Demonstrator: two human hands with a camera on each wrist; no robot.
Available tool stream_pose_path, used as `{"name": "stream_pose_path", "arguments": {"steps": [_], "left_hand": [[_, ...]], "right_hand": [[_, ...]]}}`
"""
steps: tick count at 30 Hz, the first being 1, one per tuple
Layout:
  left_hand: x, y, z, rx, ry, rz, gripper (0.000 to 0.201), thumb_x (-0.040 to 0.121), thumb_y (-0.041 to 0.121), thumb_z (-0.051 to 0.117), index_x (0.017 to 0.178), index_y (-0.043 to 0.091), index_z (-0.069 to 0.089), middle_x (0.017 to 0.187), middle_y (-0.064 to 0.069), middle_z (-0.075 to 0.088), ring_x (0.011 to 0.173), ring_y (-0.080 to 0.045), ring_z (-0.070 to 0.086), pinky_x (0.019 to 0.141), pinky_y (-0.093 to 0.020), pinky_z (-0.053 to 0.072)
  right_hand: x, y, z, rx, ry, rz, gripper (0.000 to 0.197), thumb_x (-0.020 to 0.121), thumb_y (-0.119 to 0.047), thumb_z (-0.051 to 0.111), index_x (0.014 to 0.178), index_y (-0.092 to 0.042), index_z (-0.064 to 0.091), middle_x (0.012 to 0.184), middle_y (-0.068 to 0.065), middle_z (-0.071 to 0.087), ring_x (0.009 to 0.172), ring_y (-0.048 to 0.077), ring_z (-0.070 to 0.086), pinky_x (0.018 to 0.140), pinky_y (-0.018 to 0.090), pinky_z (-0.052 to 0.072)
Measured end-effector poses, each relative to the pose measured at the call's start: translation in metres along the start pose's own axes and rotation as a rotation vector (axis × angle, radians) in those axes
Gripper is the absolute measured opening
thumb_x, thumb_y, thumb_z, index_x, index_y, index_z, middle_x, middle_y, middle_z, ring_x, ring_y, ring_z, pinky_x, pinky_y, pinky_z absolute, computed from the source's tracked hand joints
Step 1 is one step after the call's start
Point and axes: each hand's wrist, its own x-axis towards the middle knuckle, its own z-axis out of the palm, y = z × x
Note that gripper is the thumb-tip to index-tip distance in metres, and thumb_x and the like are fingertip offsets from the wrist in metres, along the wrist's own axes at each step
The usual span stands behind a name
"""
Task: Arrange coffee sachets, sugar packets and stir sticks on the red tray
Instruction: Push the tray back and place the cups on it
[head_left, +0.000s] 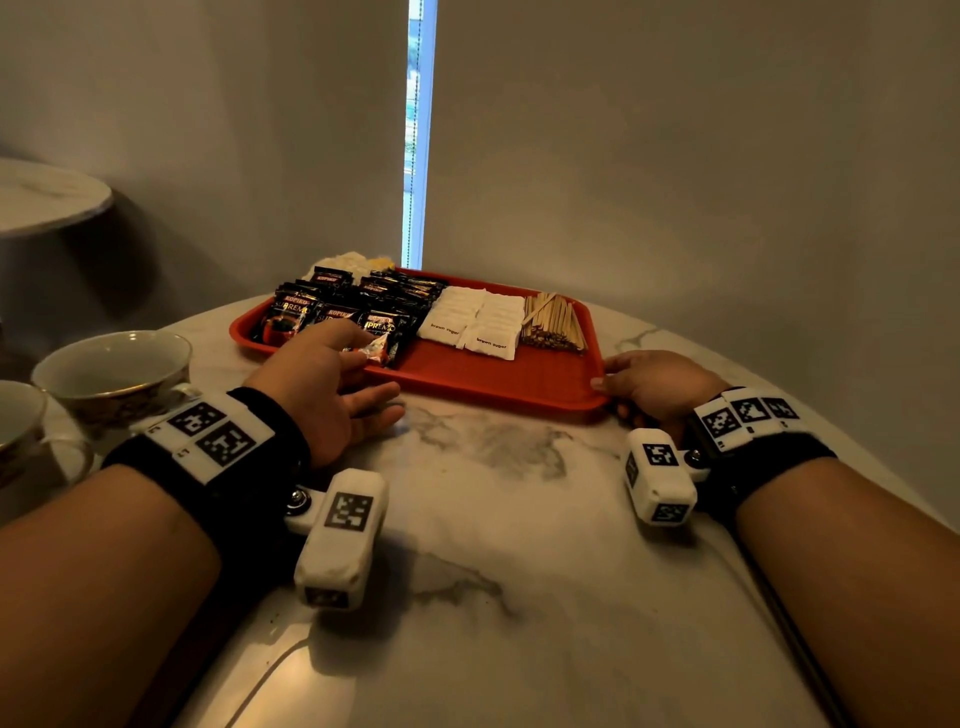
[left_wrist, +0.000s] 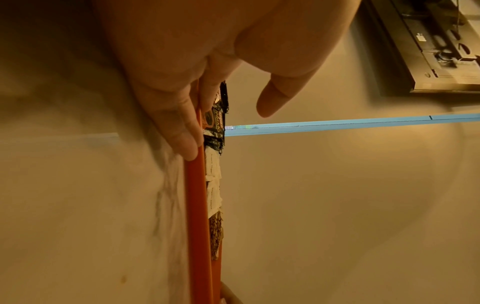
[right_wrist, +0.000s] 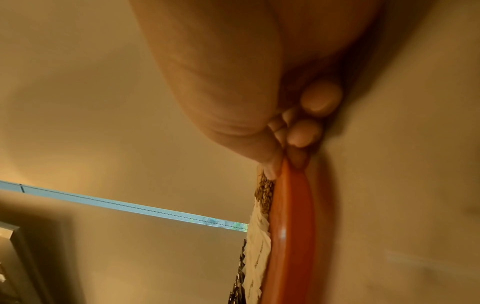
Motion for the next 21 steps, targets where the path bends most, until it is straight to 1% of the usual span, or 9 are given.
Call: {"name": "stream_pose_path", "arguments": {"steps": [2, 7, 11, 14, 17, 19, 21], "left_hand": [[-0.0001, -0.0001, 0.0004, 0.005, -0.004, -0.002, 0.024, 0.092, 0.029, 0.056, 0.107, 0.009, 0.055, 0.13, -0.013, 0.052, 0.109, -0.031, 0.061, 0.071, -0.045, 0.054], [0.0016, -0.0004, -0.0001, -0.006, 0.003, 0.002, 0.027, 0.09, 0.029, 0.057, 0.108, 0.009, 0.055, 0.129, -0.014, 0.053, 0.108, -0.031, 0.062, 0.075, -0.044, 0.055], [0.0004, 0.0, 0.0001, -0.002, 0.008, 0.006, 0.027, 0.09, 0.03, 0.057, 0.107, 0.009, 0.055, 0.126, -0.013, 0.054, 0.108, -0.03, 0.061, 0.071, -0.044, 0.054], [0.0, 0.0005, 0.0003, -0.006, 0.019, -0.003, 0.024, 0.09, 0.029, 0.058, 0.104, 0.01, 0.055, 0.124, -0.013, 0.055, 0.107, -0.03, 0.061, 0.073, -0.045, 0.054], [-0.0002, 0.0006, 0.0009, -0.015, 0.032, 0.0, 0.027, 0.09, 0.029, 0.058, 0.108, 0.01, 0.055, 0.122, -0.012, 0.056, 0.107, -0.03, 0.062, 0.076, -0.046, 0.055], [-0.0007, 0.0003, 0.0009, -0.009, 0.026, 0.005, 0.033, 0.091, 0.03, 0.057, 0.117, 0.01, 0.056, 0.121, -0.013, 0.056, 0.107, -0.031, 0.061, 0.076, -0.046, 0.055], [-0.0039, 0.0005, 0.0018, 0.006, 0.016, 0.011, 0.038, 0.092, 0.029, 0.056, 0.126, 0.011, 0.053, 0.123, -0.014, 0.054, 0.107, -0.032, 0.061, 0.077, -0.047, 0.055]], "right_hand": [[-0.0002, -0.001, -0.001, -0.02, -0.005, 0.0, 0.009, 0.094, -0.021, 0.068, 0.103, -0.019, 0.07, 0.059, 0.003, 0.058, 0.046, 0.015, 0.046, 0.049, 0.028, 0.038], [0.0001, -0.001, -0.0009, -0.002, -0.012, 0.011, 0.01, 0.093, -0.019, 0.069, 0.103, -0.018, 0.071, 0.061, 0.004, 0.058, 0.05, 0.017, 0.046, 0.051, 0.03, 0.039], [-0.0004, -0.0017, -0.0006, -0.035, -0.015, 0.005, 0.011, 0.094, -0.02, 0.068, 0.104, -0.02, 0.071, 0.061, 0.004, 0.058, 0.05, 0.017, 0.047, 0.051, 0.03, 0.039], [-0.0015, -0.0026, -0.0009, -0.068, -0.02, -0.001, 0.011, 0.094, -0.021, 0.069, 0.104, -0.02, 0.07, 0.064, 0.004, 0.059, 0.052, 0.016, 0.047, 0.049, 0.029, 0.039], [-0.0035, -0.004, -0.0011, -0.074, -0.021, -0.003, 0.009, 0.094, -0.022, 0.068, 0.103, -0.02, 0.07, 0.064, 0.004, 0.058, 0.051, 0.015, 0.047, 0.049, 0.029, 0.039], [-0.004, -0.0049, -0.0009, -0.079, -0.025, 0.002, 0.008, 0.094, -0.022, 0.068, 0.102, -0.02, 0.07, 0.065, 0.005, 0.058, 0.052, 0.016, 0.047, 0.049, 0.029, 0.039], [-0.0003, -0.0027, -0.0011, -0.062, -0.022, 0.014, 0.011, 0.092, -0.022, 0.07, 0.103, -0.019, 0.07, 0.068, 0.007, 0.059, 0.054, 0.018, 0.048, 0.052, 0.031, 0.04]]}}
